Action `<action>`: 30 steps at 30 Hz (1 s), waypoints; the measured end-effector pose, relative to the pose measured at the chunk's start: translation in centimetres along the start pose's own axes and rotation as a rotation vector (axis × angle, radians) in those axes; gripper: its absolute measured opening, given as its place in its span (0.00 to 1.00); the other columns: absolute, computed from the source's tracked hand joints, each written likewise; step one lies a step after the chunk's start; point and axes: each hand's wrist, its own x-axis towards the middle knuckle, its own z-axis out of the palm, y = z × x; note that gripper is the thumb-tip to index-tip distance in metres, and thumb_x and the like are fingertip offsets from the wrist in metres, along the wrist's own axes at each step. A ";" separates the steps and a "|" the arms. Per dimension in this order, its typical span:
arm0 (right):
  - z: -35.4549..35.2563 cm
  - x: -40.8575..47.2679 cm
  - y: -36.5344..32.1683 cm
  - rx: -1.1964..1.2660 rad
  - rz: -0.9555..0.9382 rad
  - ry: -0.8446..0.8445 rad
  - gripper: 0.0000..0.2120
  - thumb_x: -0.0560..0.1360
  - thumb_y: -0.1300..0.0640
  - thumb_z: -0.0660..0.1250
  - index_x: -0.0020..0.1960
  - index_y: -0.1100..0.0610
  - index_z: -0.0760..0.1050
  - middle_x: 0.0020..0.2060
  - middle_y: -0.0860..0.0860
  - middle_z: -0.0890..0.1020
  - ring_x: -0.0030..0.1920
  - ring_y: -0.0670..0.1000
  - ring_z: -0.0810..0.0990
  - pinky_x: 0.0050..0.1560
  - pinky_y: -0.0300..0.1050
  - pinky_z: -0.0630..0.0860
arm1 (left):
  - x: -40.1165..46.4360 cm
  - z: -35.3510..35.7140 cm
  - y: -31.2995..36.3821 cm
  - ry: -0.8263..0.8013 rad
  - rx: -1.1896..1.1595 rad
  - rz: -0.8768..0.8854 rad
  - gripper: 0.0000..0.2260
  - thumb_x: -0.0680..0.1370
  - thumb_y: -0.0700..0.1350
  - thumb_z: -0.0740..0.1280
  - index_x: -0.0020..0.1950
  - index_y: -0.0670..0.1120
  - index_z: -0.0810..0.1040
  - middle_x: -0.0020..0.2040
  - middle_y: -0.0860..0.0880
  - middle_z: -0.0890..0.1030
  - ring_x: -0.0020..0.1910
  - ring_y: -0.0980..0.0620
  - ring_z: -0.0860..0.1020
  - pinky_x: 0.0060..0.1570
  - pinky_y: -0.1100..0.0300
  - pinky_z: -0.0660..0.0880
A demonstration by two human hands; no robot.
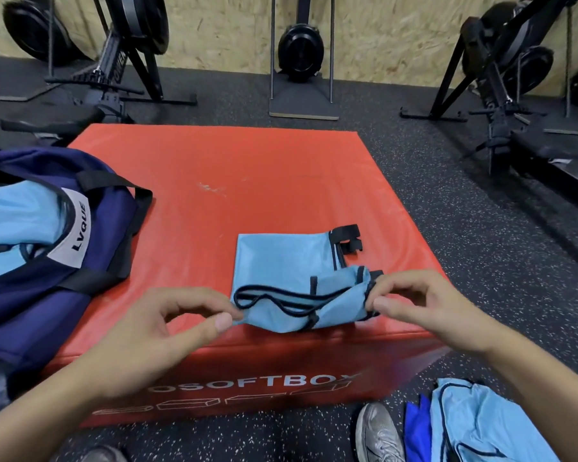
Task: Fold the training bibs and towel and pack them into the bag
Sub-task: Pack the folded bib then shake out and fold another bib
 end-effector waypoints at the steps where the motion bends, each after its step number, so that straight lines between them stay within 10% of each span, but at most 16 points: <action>1: 0.0 0.5 -0.4 0.060 -0.001 0.041 0.06 0.75 0.60 0.70 0.45 0.63 0.82 0.42 0.56 0.85 0.44 0.52 0.82 0.49 0.41 0.77 | 0.4 0.0 0.5 0.036 -0.057 -0.012 0.08 0.76 0.54 0.73 0.49 0.51 0.87 0.49 0.53 0.87 0.51 0.58 0.83 0.53 0.69 0.75; 8: 1.1 6.8 0.9 0.235 0.207 0.231 0.13 0.77 0.60 0.70 0.61 0.53 0.81 0.51 0.43 0.84 0.51 0.39 0.80 0.46 0.31 0.74 | 6.8 0.2 -3.2 0.191 -0.230 -0.220 0.12 0.80 0.44 0.67 0.62 0.52 0.82 0.57 0.53 0.84 0.52 0.58 0.80 0.53 0.68 0.76; 12: 2.7 9.8 4.7 -0.151 0.328 0.216 0.22 0.77 0.63 0.70 0.68 0.50 0.76 0.64 0.46 0.79 0.62 0.42 0.78 0.65 0.38 0.72 | 8.9 1.8 -8.1 0.150 -0.057 -0.353 0.14 0.80 0.39 0.68 0.58 0.58 0.81 0.50 0.44 0.83 0.49 0.52 0.80 0.47 0.70 0.72; 19: 3.3 11.4 5.2 -0.364 0.207 0.272 0.22 0.77 0.67 0.66 0.66 0.48 0.78 0.60 0.39 0.79 0.61 0.38 0.75 0.61 0.25 0.66 | 9.4 2.5 -8.8 0.132 0.117 -0.246 0.13 0.79 0.40 0.70 0.63 0.50 0.81 0.53 0.52 0.77 0.44 0.64 0.74 0.53 0.72 0.69; 25: 4.1 12.1 5.3 -0.953 0.179 0.329 0.23 0.78 0.64 0.63 0.72 0.53 0.72 0.74 0.54 0.69 0.72 0.58 0.66 0.71 0.47 0.62 | 9.0 3.5 -9.7 0.077 0.722 -0.226 0.24 0.77 0.57 0.60 0.73 0.52 0.73 0.71 0.56 0.71 0.68 0.49 0.67 0.65 0.50 0.66; 30: 7.4 13.6 3.9 -1.042 0.050 0.285 0.30 0.82 0.43 0.46 0.81 0.55 0.54 0.81 0.51 0.51 0.81 0.51 0.48 0.80 0.50 0.46 | 8.6 3.8 -9.9 0.091 0.954 -0.231 0.31 0.78 0.59 0.46 0.74 0.47 0.71 0.72 0.51 0.71 0.69 0.47 0.69 0.64 0.49 0.68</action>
